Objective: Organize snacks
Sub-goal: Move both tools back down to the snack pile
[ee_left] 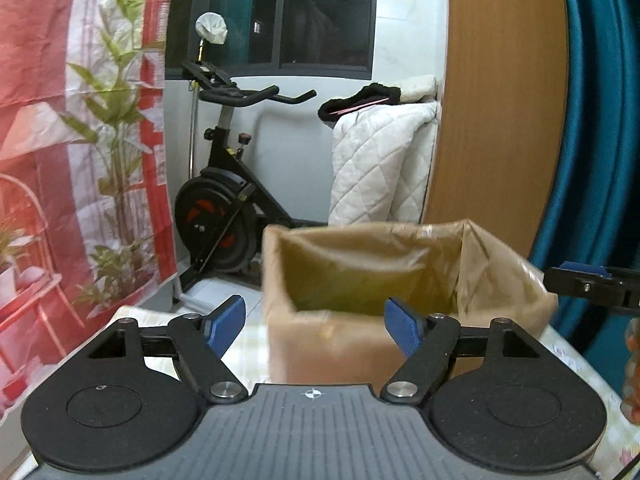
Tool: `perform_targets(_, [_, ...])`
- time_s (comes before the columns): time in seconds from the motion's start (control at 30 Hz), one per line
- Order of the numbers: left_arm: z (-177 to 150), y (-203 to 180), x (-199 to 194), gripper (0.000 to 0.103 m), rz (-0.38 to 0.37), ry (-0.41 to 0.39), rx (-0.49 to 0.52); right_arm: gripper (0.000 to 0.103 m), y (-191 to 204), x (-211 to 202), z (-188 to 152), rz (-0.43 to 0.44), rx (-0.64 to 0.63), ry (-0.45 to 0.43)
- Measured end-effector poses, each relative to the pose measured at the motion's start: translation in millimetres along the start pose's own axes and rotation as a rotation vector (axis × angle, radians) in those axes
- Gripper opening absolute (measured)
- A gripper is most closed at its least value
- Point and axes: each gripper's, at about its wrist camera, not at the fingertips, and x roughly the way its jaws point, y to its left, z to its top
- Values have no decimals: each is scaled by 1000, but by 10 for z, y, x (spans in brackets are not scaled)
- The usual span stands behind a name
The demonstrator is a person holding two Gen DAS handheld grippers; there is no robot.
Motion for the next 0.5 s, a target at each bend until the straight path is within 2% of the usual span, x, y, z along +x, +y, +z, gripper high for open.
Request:
perform_targets(0.2, [-438, 239, -479, 75, 8, 38, -19, 65, 196, -287, -462, 18, 70, 40])
perform_targets(0.33, [-727, 299, -603, 69, 18, 70, 0, 61, 407, -329, -832, 36, 87, 101])
perform_targets(0.5, [-1043, 387, -689, 67, 2, 115, -39, 56, 613, -331, -1245, 42, 95, 197])
